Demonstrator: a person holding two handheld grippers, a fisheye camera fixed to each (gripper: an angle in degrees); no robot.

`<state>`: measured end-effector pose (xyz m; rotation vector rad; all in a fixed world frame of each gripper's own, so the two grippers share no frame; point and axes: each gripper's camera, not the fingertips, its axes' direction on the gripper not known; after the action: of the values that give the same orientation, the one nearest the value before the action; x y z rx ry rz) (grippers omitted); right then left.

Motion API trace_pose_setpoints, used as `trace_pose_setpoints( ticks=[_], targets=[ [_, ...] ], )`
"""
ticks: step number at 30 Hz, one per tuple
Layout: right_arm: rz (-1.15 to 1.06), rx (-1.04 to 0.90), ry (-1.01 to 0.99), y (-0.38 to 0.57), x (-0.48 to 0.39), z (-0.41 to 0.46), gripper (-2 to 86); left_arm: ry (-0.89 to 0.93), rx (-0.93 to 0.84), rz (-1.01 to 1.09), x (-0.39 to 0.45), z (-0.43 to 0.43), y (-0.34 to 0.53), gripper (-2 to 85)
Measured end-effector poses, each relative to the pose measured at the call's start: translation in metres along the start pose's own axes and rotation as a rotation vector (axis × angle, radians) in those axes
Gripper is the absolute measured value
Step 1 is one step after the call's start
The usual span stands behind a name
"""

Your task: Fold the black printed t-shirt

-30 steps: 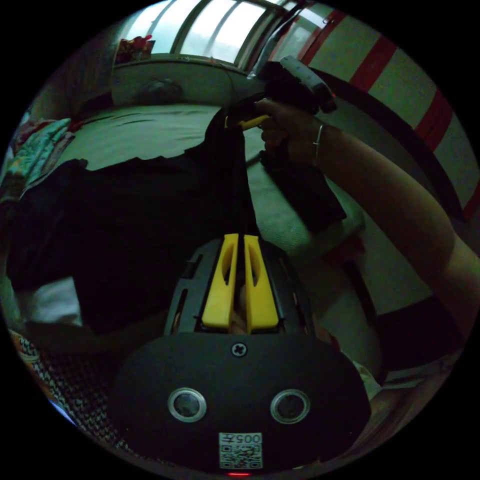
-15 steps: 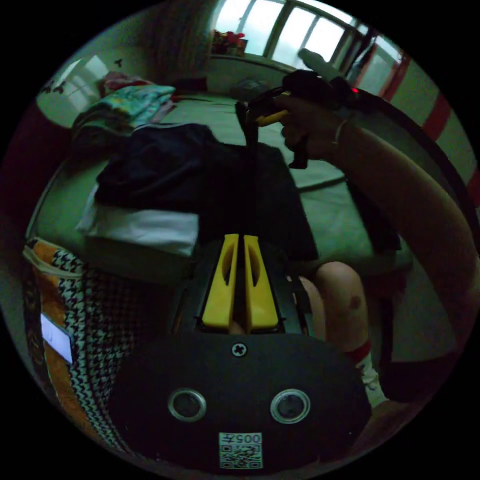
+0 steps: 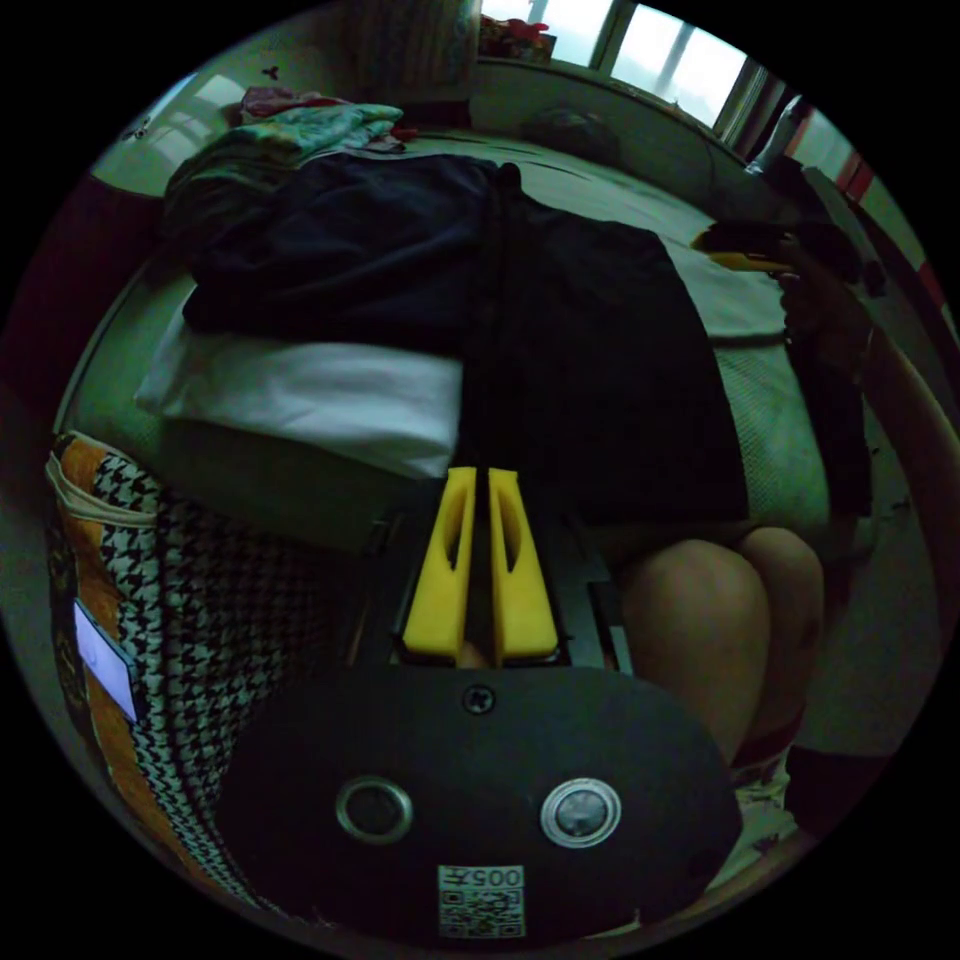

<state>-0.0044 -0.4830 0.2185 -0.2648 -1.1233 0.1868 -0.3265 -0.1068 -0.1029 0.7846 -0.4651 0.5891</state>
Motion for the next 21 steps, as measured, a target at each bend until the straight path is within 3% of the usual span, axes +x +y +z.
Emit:
trace_pose_setpoints(
  ticks=[5, 10, 14, 18, 21],
  targets=[
    [0.029, -0.029, -0.029, -0.016, -0.011, 0.037, 10.8, -0.056, -0.014, 0.019, -0.009, -0.001, 0.003, 3.2],
    [0.014, -0.122, -0.022, -0.021, -0.020, 0.068, 7.8, 0.009, 0.026, -0.050, -0.025, -0.004, 0.006, 0.0],
    [-0.198, -0.128, 0.022, -0.015, -0.032, 0.059, 0.3, 0.061, 0.077, -0.059, -0.025, -0.005, 0.000, -0.5],
    [-0.172, -0.108, 0.009, -0.013, -0.020, 0.042, -0.8, 0.065, 0.074, -0.003, -0.010, 0.004, -0.017, -0.6],
    [-0.194, -0.101, 0.109, -0.015, -0.006, 0.035, -0.9, 0.090, 0.080, 0.035, 0.005, 0.009, -0.031, -0.7]
  ],
)
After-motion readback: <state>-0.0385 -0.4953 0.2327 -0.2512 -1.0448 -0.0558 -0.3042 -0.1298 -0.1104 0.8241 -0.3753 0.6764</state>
